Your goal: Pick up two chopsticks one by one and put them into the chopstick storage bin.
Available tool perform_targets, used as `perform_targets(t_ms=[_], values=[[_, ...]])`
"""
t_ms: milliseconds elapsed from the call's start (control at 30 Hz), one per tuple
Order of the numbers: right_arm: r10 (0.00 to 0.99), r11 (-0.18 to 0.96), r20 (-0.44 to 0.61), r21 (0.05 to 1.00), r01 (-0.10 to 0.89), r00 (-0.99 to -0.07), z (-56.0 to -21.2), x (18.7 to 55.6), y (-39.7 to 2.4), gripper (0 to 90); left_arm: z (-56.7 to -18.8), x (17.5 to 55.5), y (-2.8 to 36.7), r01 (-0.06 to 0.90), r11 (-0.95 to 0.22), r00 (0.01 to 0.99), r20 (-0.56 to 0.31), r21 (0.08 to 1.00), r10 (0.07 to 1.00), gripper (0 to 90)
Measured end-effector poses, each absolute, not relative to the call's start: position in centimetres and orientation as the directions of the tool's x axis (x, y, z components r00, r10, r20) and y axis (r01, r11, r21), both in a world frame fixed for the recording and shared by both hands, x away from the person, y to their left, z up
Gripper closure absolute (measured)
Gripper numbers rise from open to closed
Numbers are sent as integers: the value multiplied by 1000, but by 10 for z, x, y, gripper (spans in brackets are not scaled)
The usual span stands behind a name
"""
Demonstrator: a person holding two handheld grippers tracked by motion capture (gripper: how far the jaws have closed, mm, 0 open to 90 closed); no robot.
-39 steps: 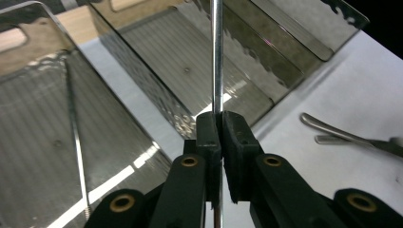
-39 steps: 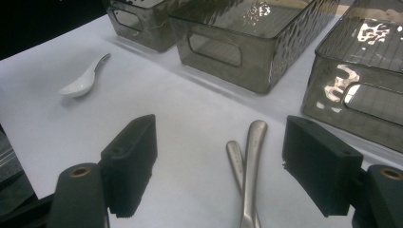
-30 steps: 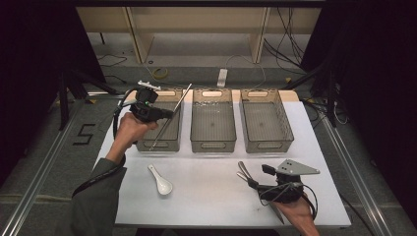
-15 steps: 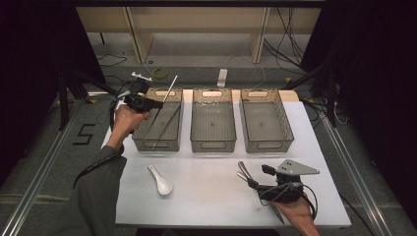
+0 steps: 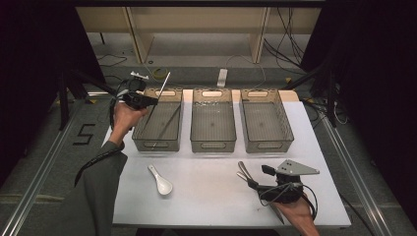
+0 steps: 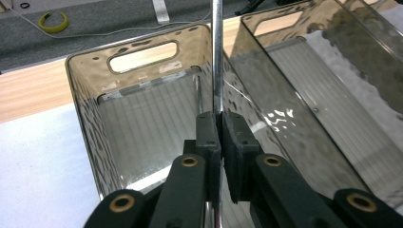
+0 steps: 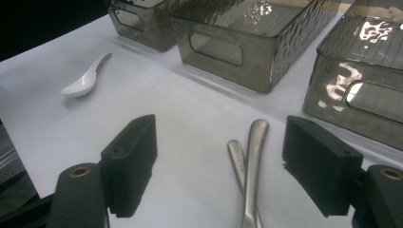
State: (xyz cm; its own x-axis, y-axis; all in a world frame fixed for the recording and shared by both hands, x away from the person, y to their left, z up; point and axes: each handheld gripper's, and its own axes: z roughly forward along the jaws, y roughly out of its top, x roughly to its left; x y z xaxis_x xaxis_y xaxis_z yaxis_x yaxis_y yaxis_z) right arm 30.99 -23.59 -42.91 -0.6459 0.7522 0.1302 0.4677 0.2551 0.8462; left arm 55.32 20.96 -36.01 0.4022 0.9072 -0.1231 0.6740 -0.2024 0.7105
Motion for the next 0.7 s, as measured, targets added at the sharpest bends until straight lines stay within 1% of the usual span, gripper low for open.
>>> perform_targets(t_ms=[133, 233, 333, 500, 700], values=[[753, 254, 131, 846, 468, -645, -429, 310, -236, 283, -365, 555, 209, 671, -207, 399, -112, 712, 910, 853], [752, 256, 130, 845, 469, -646, -429, 310, -236, 283, -369, 556, 210, 672, -202, 399, -119, 712, 909, 853], [753, 255, 130, 846, 468, -645, -429, 310, -236, 283, -376, 556, 210, 670, -214, 400, -102, 711, 911, 853], [754, 254, 130, 847, 468, -644, -429, 310, -236, 283, -386, 555, 213, 680, -205, 392, -113, 704, 913, 853], [753, 255, 130, 845, 469, -645, -429, 310, -236, 283, -394, 554, 215, 682, -224, 399, -98, 696, 912, 852]])
